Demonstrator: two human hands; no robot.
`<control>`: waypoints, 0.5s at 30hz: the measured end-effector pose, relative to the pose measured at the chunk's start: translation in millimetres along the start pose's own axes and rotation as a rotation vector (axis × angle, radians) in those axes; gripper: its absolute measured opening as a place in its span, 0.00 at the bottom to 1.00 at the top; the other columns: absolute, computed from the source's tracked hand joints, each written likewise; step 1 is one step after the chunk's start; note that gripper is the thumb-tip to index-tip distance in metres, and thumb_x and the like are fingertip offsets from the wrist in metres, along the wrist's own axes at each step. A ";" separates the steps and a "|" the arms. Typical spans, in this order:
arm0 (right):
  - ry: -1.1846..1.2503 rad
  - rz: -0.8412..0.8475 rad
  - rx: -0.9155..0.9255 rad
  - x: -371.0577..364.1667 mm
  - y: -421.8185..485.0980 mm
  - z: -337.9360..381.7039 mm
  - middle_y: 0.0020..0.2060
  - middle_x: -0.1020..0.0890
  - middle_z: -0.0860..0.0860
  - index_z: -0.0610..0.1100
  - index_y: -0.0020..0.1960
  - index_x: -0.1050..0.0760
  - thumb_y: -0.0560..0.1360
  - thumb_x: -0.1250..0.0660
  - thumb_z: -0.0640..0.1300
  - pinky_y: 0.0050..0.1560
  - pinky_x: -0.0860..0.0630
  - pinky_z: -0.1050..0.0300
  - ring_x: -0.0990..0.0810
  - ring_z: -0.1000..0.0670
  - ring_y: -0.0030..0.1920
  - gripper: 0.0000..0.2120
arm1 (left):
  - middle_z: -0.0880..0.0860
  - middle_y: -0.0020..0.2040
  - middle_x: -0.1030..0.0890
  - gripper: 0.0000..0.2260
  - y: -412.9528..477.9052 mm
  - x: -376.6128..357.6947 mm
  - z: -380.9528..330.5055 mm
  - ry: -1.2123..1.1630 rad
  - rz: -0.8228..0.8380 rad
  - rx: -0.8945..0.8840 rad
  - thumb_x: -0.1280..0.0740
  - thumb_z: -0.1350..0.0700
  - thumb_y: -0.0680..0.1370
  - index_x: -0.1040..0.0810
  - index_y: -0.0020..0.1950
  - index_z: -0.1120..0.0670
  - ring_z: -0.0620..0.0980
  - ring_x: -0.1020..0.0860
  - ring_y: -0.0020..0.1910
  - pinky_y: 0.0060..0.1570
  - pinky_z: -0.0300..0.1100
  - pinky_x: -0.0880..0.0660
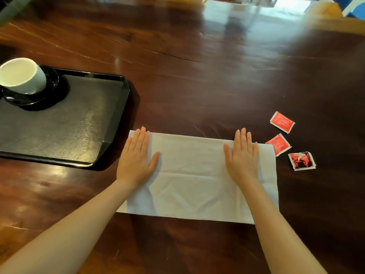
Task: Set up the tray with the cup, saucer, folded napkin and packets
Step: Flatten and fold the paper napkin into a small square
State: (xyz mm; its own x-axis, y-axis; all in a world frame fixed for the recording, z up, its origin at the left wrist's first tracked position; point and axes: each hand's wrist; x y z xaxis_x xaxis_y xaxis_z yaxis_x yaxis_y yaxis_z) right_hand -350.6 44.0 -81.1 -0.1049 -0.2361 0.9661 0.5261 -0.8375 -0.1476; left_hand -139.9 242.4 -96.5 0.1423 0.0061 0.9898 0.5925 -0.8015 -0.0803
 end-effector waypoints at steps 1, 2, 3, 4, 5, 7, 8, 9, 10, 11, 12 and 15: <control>0.065 -0.026 0.029 -1.0 -1.3 23.1 0.77 0.51 0.46 0.41 0.76 0.53 0.77 0.63 0.56 0.76 0.58 0.49 0.55 0.48 0.77 0.32 | 0.54 0.78 0.52 0.33 1.0 0.3 -0.1 0.006 0.001 -0.006 0.57 0.37 0.79 0.53 0.77 0.56 0.48 0.56 0.77 0.76 0.47 0.54; 0.113 -0.029 0.116 -4.9 -5.5 51.2 0.77 0.49 0.46 0.41 0.76 0.51 0.77 0.64 0.55 0.76 0.59 0.49 0.54 0.47 0.77 0.32 | 0.54 0.78 0.51 0.33 1.7 0.3 0.2 0.014 0.005 -0.011 0.57 0.38 0.79 0.53 0.77 0.56 0.49 0.56 0.77 0.76 0.47 0.54; 0.128 0.005 0.225 -12.6 -13.5 79.8 0.77 0.49 0.46 0.41 0.76 0.51 0.76 0.65 0.55 0.75 0.60 0.51 0.54 0.47 0.77 0.32 | 0.54 0.78 0.51 0.32 1.9 0.1 0.5 0.021 0.004 -0.013 0.57 0.38 0.79 0.53 0.77 0.56 0.49 0.56 0.77 0.76 0.46 0.55; 0.111 0.056 0.313 -22.6 -22.7 103.2 0.77 0.50 0.47 0.42 0.76 0.52 0.76 0.66 0.54 0.74 0.61 0.51 0.55 0.48 0.77 0.32 | 0.54 0.78 0.51 0.32 1.6 -0.5 0.7 0.024 0.000 -0.013 0.57 0.38 0.79 0.53 0.77 0.56 0.48 0.56 0.77 0.75 0.45 0.56; 0.085 0.080 0.362 -30.4 -29.5 118.3 0.77 0.51 0.48 0.43 0.76 0.54 0.76 0.67 0.54 0.74 0.62 0.51 0.56 0.49 0.77 0.31 | 0.54 0.78 0.51 0.31 0.7 -1.0 0.5 0.026 -0.001 -0.015 0.56 0.39 0.79 0.53 0.77 0.56 0.48 0.56 0.77 0.75 0.44 0.57; 0.009 0.059 0.376 -39.2 -29.3 121.8 0.77 0.50 0.49 0.44 0.77 0.53 0.78 0.64 0.53 0.75 0.59 0.51 0.54 0.50 0.77 0.29 | 0.54 0.78 0.50 0.31 -0.3 -0.5 0.1 0.032 -0.006 -0.012 0.57 0.39 0.79 0.53 0.77 0.55 0.48 0.56 0.77 0.75 0.44 0.58; -0.006 0.040 0.364 -39.2 -25.3 114.3 0.77 0.48 0.50 0.45 0.76 0.51 0.79 0.62 0.52 0.75 0.57 0.50 0.52 0.50 0.77 0.27 | 0.54 0.78 0.50 0.32 0.5 -0.4 0.6 0.029 -0.011 -0.010 0.57 0.39 0.79 0.53 0.77 0.55 0.48 0.56 0.77 0.75 0.44 0.58; -0.002 0.027 0.347 -37.7 -20.9 103.2 0.77 0.46 0.50 0.45 0.76 0.49 0.79 0.60 0.51 0.75 0.55 0.50 0.50 0.49 0.77 0.26 | 0.54 0.78 0.51 0.32 1.6 -0.4 1.4 0.020 -0.009 -0.013 0.57 0.38 0.78 0.52 0.77 0.55 0.48 0.55 0.77 0.75 0.45 0.57; 0.010 0.009 0.317 -35.5 -17.7 90.0 0.76 0.44 0.51 0.46 0.76 0.48 0.79 0.59 0.51 0.75 0.54 0.49 0.49 0.49 0.77 0.26 | 0.53 0.78 0.51 0.32 2.4 -0.3 1.9 0.012 -0.001 -0.020 0.57 0.38 0.78 0.52 0.77 0.55 0.49 0.55 0.77 0.75 0.45 0.56; 0.014 0.000 0.276 -33.0 -15.6 76.2 0.76 0.44 0.51 0.47 0.76 0.48 0.79 0.59 0.51 0.75 0.54 0.50 0.49 0.50 0.77 0.26 | 0.53 0.78 0.51 0.32 2.0 0.1 2.4 0.008 0.006 -0.020 0.56 0.38 0.78 0.52 0.77 0.55 0.48 0.55 0.77 0.75 0.45 0.56; 0.006 -0.004 0.237 -30.0 -13.5 62.5 0.76 0.45 0.52 0.48 0.76 0.49 0.79 0.59 0.51 0.75 0.55 0.50 0.50 0.51 0.77 0.26 | 0.53 0.79 0.51 0.32 1.3 0.6 2.6 0.005 0.007 -0.013 0.56 0.38 0.78 0.52 0.77 0.55 0.48 0.56 0.77 0.75 0.45 0.56; -0.014 -0.023 0.132 -23.1 -11.5 24.2 0.77 0.48 0.53 0.49 0.76 0.51 0.80 0.59 0.51 0.76 0.56 0.51 0.53 0.52 0.77 0.25 | 0.53 0.79 0.52 0.33 -0.1 1.6 1.3 0.002 0.020 -0.005 0.57 0.37 0.78 0.53 0.77 0.55 0.48 0.56 0.77 0.76 0.45 0.56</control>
State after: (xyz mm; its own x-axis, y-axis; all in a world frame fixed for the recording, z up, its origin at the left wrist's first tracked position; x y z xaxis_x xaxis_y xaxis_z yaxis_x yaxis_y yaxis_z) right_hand -333.8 71.0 -96.6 -0.1067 -0.2104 0.9718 0.6303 -0.7702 -0.0975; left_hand -138.7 243.4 -95.0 0.1524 -0.0116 0.9882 0.5852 -0.8047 -0.0997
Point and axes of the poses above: each hand's wrist, its own y-axis towards the middle knuckle, its own x-axis out of the back of the hand, z = x × y
